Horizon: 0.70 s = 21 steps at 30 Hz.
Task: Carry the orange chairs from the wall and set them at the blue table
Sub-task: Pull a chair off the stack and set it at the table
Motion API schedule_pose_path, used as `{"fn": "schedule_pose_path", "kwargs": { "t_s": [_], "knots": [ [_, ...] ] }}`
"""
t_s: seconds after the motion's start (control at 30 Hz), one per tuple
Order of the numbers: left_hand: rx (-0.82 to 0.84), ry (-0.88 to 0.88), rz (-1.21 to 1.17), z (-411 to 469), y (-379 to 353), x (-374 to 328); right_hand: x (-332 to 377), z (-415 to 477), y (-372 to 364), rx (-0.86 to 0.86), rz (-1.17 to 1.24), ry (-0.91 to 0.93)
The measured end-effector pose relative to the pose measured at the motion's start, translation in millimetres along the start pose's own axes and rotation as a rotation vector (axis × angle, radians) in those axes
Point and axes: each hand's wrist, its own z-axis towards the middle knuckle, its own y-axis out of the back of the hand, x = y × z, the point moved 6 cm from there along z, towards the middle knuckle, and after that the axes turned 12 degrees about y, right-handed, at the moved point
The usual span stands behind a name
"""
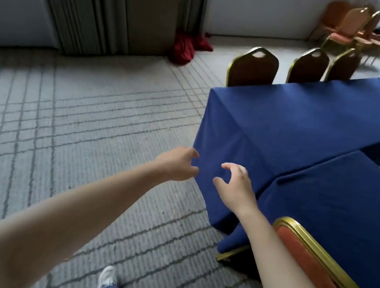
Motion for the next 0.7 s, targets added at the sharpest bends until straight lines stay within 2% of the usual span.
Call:
{"fn": "schedule_pose_path", "kwargs": {
  "t_s": [0.1,0.4,0.7],
  "knots": [
    [-0.048,0.035,-0.002,37.9,49.0,46.8,44.2,62.0,-29.4,0.025,0.026,0.054],
    [-0.052,0.075,-0.015,167.2,158.6,164.5,135.4,228.3,-98.2,0.031,0.025,0.074],
    [-0.046,0.061,-0.109,332.1,236.9,194.8,150.1,420.6,-127.2,0.085,-0.028,0.085]
  ]
}}
